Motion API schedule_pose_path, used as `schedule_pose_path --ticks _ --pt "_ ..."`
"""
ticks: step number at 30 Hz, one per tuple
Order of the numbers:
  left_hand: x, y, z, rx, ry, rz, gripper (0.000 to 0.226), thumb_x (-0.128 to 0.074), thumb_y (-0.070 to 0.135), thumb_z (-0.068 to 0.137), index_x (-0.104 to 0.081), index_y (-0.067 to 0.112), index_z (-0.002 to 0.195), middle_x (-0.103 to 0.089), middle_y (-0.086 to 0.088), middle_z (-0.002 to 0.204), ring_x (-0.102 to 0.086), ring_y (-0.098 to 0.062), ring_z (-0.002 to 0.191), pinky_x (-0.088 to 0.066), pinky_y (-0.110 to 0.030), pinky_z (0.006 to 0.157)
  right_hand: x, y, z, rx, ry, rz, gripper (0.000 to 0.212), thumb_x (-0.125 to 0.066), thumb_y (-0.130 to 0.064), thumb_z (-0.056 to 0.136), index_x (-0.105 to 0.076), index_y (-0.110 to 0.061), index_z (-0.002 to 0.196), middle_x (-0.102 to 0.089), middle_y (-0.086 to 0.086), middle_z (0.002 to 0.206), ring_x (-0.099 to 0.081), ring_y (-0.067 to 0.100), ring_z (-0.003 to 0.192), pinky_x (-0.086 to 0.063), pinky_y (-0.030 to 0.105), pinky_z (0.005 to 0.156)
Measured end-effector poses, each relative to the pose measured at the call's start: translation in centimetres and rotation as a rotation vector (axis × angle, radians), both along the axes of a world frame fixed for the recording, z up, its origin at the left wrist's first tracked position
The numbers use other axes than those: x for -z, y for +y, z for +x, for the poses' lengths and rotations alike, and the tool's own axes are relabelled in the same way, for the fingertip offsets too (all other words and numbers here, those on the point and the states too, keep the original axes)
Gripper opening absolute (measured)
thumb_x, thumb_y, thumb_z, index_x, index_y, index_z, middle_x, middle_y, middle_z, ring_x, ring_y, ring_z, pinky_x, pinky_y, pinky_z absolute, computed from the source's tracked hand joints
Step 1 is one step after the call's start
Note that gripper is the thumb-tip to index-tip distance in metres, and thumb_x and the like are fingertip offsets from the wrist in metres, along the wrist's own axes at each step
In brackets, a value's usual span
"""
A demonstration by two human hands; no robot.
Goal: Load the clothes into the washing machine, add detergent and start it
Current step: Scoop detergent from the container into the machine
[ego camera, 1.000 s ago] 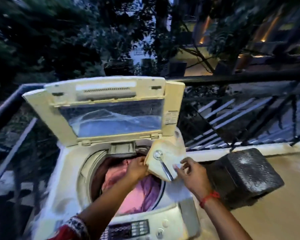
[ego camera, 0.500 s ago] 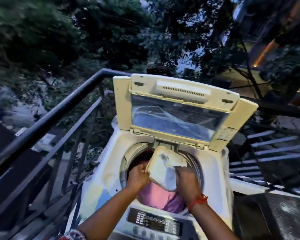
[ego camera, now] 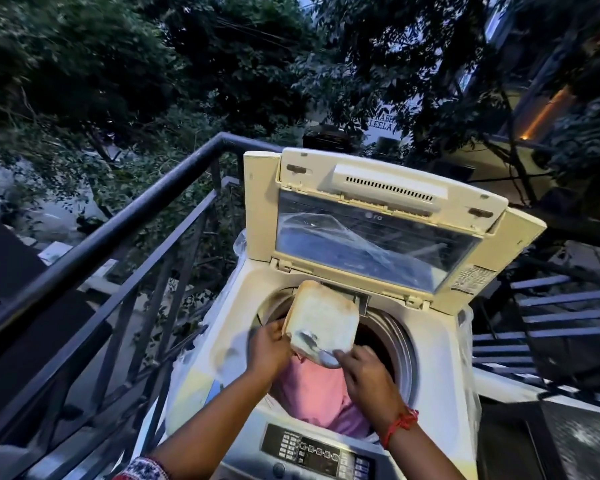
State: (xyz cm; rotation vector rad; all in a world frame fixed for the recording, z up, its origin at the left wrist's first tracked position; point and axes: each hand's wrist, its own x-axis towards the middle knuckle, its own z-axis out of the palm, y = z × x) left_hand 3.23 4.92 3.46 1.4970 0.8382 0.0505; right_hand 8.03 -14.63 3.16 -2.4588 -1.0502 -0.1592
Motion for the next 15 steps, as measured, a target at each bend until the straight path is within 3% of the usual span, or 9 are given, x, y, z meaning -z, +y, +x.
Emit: schedule_pose_path --ticks 2,5,7,9,11,15 --pt "0.3 0.2 0.3 -0.03 -0.003 0.005 0.021 -0.056 0.005 0.088 -0.069 0.02 0.095 -0.075 -0.003 0.081 -0.065 -0.018 0.068 -0.052 -0.035 0.066 -0.3 -0.3 0.0 0.157 0.055 0.052 0.029 -0.068 0.005 0.072 -0.072 -0.009 0.098 -0.062 0.006 0.073 -0.053 0.015 0.073 -0.039 0.021 0.064" --pt "1.3 0.3 0.7 -0.048 0.014 0.057 0.014 -0.056 0.017 0.086 -0.069 0.022 0.088 -0.072 -0.006 0.071 -0.06 -0.019 0.057 -0.049 -0.041 0.054 -1.1 0.0 0.2 0.325 0.119 0.003 0.018 -0.074 0.004 0.067 -0.074 -0.009 0.08 -0.061 0.006 0.06 -0.06 0.02 0.052 -0.036 0.02 0.053" --pt "1.4 0.1 1.1 -0.033 0.007 0.097 0.014 -0.056 0.019 0.085 -0.069 0.022 0.087 -0.073 -0.003 0.072 -0.067 -0.019 0.063 -0.054 -0.044 0.055 -1.3 0.7 0.2 0.366 0.177 -0.054 0.009 -0.071 -0.004 0.073 -0.073 -0.013 0.07 -0.061 0.006 0.056 -0.06 0.019 0.048 -0.031 0.018 0.048" --pt "0.5 -0.5 1.3 -0.019 -0.03 0.104 0.019 -0.056 0.007 0.088 -0.071 0.018 0.089 -0.073 0.0 0.076 -0.068 -0.018 0.073 -0.051 -0.029 0.051 -1.0 1.7 -0.2 0.394 0.25 -0.125 0.016 -0.062 -0.016 0.08 -0.068 -0.011 0.065 -0.064 0.007 0.057 -0.061 0.021 0.052 -0.035 0.023 0.049" --pt "0.0 -0.8 1.5 0.011 -0.05 0.13 0.025 -0.055 0.0 0.089 -0.07 0.02 0.092 -0.072 0.004 0.082 -0.067 -0.013 0.079 -0.049 -0.015 0.054 -1.1 3.2 -1.0 0.396 0.34 -0.131 0.021 -0.059 -0.023 0.08 -0.066 -0.011 0.064 -0.066 0.009 0.059 -0.063 0.023 0.057 -0.039 0.028 0.051" --pt "1.0 -0.5 1.7 0.076 -0.023 0.143 0.03 -0.053 -0.002 0.088 -0.071 0.017 0.103 -0.073 0.004 0.085 -0.068 -0.011 0.082 -0.055 -0.03 0.07 -1.6 5.7 -1.7 0.43 0.479 0.059 0.023 -0.061 -0.02 0.075 -0.062 -0.01 0.055 -0.063 0.007 0.053 -0.064 0.016 0.053 -0.05 0.03 0.053"
